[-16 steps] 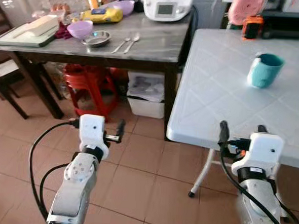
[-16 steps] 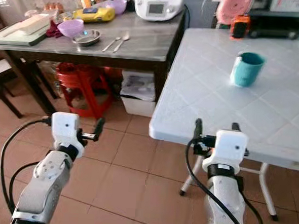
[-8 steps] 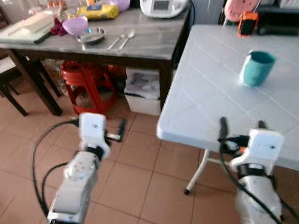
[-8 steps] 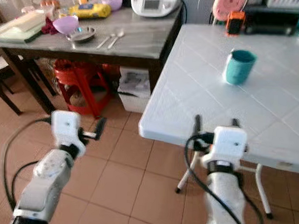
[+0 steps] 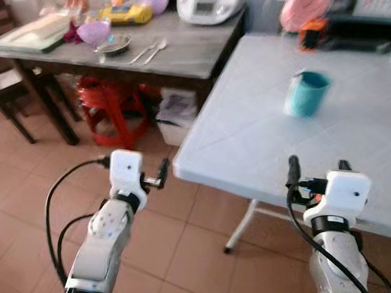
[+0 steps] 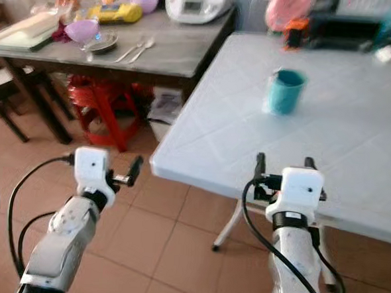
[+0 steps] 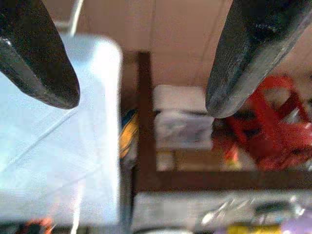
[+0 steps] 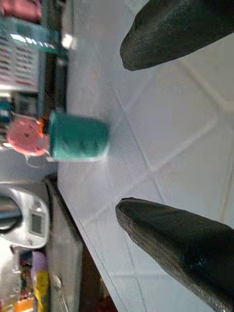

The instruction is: Setting the table

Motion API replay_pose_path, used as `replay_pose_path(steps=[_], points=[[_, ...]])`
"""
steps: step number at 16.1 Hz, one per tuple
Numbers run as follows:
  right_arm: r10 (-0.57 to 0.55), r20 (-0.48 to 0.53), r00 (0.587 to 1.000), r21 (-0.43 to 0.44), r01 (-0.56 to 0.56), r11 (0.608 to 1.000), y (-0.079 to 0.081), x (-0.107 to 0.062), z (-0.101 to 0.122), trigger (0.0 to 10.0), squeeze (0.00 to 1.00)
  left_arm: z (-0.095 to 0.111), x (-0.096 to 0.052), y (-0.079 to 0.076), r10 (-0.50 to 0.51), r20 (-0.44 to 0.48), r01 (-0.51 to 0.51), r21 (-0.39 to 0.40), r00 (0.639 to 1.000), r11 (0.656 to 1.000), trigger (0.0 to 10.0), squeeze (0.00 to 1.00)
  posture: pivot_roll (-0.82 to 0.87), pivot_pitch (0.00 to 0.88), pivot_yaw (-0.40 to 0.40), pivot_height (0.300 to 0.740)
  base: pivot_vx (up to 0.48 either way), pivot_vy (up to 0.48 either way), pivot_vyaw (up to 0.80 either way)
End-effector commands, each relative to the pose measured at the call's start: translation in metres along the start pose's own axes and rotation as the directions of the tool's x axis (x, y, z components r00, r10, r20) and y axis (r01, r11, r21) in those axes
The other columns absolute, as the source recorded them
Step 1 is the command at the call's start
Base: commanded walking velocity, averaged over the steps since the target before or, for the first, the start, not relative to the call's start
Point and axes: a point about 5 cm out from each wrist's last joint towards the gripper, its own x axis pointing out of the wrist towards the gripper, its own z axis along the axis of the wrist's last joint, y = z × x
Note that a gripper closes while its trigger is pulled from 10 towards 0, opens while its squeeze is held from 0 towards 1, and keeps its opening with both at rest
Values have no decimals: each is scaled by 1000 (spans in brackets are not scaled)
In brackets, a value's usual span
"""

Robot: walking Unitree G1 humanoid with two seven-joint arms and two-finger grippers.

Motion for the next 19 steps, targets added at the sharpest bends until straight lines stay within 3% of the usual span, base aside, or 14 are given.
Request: replay_pose_path(steps=[1,11,19], points=[[14,7,1000,19,-14,1000,6,0,2,10000,0,-3,-3,11,27,-9,-27,6,1000,1000,10000,0,-124,99,132,740,0,0,0],[18,5,1000,19,-18,1000,8,0,1,10000,0,6,-4,-1,-91,53,92,-18,994,996,10000,0,-122,102,134,740,0,0,0],[20,8,1000,16,-20,1000,9,1,2,10000,0,5,-6,-3,-118,48,119,-34,992,992,10000,0,-123,104,137,740,303,0,0]])
